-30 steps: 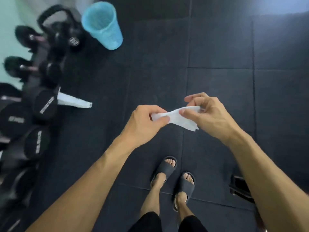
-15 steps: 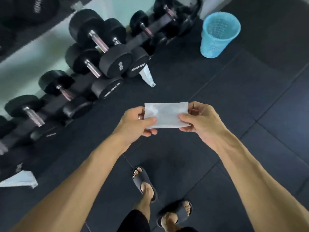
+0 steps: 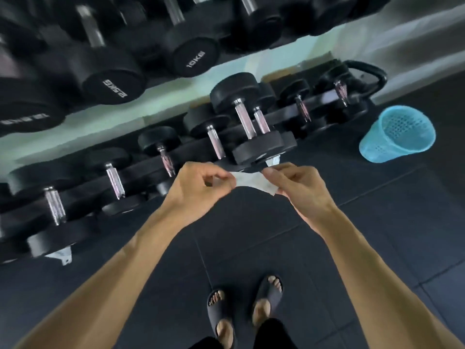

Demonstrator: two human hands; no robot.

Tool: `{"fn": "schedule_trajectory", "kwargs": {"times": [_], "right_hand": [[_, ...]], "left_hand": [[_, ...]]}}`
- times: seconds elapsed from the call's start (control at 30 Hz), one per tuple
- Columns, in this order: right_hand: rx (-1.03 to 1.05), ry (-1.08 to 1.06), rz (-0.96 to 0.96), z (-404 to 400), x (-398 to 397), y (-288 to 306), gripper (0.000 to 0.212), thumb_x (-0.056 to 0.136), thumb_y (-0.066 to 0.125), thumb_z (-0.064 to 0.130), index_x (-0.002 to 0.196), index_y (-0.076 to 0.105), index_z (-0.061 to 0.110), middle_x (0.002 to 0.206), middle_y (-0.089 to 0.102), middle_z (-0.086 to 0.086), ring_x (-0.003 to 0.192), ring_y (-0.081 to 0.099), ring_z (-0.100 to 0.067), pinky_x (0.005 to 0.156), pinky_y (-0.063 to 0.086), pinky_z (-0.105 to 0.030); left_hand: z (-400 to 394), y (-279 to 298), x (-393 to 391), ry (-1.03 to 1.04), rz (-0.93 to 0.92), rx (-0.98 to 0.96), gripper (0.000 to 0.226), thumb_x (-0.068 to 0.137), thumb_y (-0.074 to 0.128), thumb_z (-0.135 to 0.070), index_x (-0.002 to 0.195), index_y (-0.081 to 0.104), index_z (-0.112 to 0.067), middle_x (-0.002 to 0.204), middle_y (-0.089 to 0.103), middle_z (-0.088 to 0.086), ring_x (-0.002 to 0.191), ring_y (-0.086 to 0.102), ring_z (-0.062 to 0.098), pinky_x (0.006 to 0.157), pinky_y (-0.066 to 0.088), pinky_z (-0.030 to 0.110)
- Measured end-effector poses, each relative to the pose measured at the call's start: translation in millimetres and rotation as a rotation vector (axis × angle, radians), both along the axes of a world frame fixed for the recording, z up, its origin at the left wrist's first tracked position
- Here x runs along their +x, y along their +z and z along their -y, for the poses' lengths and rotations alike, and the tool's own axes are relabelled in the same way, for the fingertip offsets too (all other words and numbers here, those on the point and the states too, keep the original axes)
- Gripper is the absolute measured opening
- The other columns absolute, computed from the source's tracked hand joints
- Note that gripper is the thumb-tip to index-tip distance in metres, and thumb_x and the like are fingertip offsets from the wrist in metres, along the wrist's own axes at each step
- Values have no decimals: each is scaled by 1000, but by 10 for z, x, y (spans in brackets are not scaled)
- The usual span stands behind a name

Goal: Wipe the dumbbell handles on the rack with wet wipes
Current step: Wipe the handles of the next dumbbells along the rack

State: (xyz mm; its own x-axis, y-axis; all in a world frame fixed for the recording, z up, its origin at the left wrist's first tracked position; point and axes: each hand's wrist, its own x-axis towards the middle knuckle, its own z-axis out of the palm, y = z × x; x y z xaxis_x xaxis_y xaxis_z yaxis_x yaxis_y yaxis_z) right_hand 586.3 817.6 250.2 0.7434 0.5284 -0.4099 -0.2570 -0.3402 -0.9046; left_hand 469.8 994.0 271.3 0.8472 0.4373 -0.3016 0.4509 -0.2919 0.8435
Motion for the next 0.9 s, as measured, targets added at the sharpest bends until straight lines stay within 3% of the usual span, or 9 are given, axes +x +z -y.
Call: {"fn": "schedule_trajectory", "kwargs": {"times": [0.1, 0.17, 0.23, 0.37, 0.47, 0.57, 0.67, 0.77, 0.9], "right_hand": [[-34, 51, 82, -358, 206, 16, 21, 81, 80, 13, 74, 70, -4, 86, 73, 2, 71, 65, -3, 71, 51, -15], [-69, 132, 132, -546, 381, 5, 7, 80, 79, 6, 79, 72, 4, 73, 66, 0, 55, 53, -4, 53, 43, -12], [-83, 208, 231, -712, 605, -12, 11, 81, 76, 4, 81, 69, 12, 67, 61, 5, 53, 49, -2, 49, 41, -14], [3, 238, 246, -1024, 1027, 41, 20, 81, 68, -5, 82, 63, 14, 66, 57, 11, 54, 50, 3, 51, 40, -12], [280, 212, -148, -1231, 1261, 83, 32, 84, 65, -11, 76, 73, 19, 79, 70, 3, 75, 63, -10, 68, 50, -24], [443, 285, -420, -1406, 1395, 131, 32, 89, 58, -9, 78, 78, 12, 86, 74, -6, 85, 69, -19, 77, 56, -29], [261, 352, -177, -1576, 1463, 107, 31, 87, 65, -9, 80, 76, 18, 85, 76, 0, 84, 72, -14, 74, 57, -28], [92, 358, 116, -1754, 1502, 59, 21, 84, 71, -1, 86, 71, 20, 89, 74, 2, 86, 71, -13, 79, 60, -33], [84, 461, 41, -1952, 1473, 36, 30, 89, 72, 14, 115, 67, 30, 107, 69, 7, 99, 68, -8, 89, 57, -32]], "left_hand": [[-138, 55, 156, 34, 73, 136, 23, 81, 75, -2, 82, 77, -25, 89, 71, -7, 58, 54, -3, 61, 42, 7], [-254, 58, 313, 135, 77, 93, 23, 81, 74, 0, 83, 77, -22, 83, 71, 1, 54, 52, -1, 57, 40, 10], [-371, 38, 492, 244, 35, 26, 28, 80, 75, -2, 80, 76, -30, 69, 66, 9, 57, 51, 10, 56, 41, 21], [-550, 20, 819, 456, 81, -359, 28, 83, 69, -1, 74, 78, -27, 78, 69, 2, 79, 64, 19, 70, 52, 30], [-645, 42, 1046, 598, 140, -679, 25, 94, 56, 0, 83, 73, -15, 90, 73, 6, 78, 69, 19, 68, 54, 26], [-705, -21, 1205, 622, 5, -615, 15, 100, 57, -16, 99, 72, -15, 109, 74, 3, 102, 70, 18, 87, 57, 33], [-745, -37, 1281, 546, -6, -599, 33, 100, 52, -40, 112, 71, -16, 113, 74, -1, 113, 66, 15, 98, 52, 37], [-834, -34, 1291, 541, 48, -505, 15, 97, 61, -26, 102, 73, -18, 98, 77, 3, 96, 72, 15, 94, 55, 38], [-1058, 0, 1202, 543, 101, -491, 12, 98, 61, -17, 100, 72, -18, 90, 76, 4, 82, 72, 14, 75, 55, 28]]}}
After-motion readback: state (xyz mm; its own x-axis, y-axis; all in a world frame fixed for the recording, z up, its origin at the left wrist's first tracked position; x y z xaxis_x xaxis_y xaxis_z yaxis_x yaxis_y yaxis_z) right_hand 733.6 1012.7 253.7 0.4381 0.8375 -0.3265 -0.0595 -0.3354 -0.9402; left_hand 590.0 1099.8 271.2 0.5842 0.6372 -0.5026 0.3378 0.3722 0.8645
